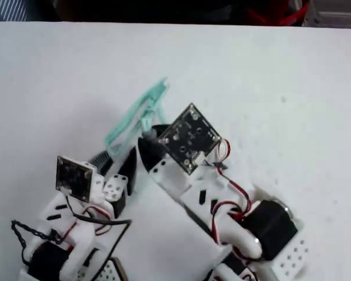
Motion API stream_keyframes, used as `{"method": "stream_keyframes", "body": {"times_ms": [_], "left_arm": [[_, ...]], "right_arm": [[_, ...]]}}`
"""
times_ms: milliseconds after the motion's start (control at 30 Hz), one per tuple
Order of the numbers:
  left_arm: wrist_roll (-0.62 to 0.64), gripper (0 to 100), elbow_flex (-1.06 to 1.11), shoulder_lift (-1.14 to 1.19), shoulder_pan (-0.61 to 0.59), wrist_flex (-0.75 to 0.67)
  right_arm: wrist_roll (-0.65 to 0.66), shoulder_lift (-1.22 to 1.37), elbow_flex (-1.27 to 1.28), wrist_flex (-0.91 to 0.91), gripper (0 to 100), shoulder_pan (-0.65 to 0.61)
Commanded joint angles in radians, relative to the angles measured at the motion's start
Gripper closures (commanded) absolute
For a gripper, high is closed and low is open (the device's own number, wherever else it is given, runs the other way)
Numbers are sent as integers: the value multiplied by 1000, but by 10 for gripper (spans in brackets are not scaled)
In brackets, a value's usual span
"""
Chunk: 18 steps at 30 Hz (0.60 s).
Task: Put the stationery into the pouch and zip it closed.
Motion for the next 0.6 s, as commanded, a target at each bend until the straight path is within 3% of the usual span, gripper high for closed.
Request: {"method": "stream_keyframes", "body": {"times_ms": [0,133,367,567], "left_arm": [[-8,980,-54,4,1,-11],[-9,980,-55,4,1,3],[-11,980,-54,4,1,8],[-44,980,-21,4,1,0]], "right_arm": [[6,-2,-57,16,979,-56],[6,-2,-58,33,979,-84],[64,-2,-64,122,979,-274],[117,-2,-64,170,979,-341]]}}
